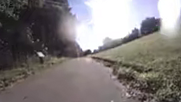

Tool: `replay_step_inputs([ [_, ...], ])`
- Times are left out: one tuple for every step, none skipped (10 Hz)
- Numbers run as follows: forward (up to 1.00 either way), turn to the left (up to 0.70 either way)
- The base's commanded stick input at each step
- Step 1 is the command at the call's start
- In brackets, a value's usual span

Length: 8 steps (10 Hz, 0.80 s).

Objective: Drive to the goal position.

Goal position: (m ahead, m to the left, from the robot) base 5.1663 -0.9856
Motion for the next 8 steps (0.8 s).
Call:
replay_step_inputs([
  [0.45,0.27],
  [0.45,0.27],
  [0.45,0.27],
  [0.45,0.27],
  [0.45,0.27],
  [0.45,0.23],
  [0.45,0.08],
  [0.45,0.00],
])
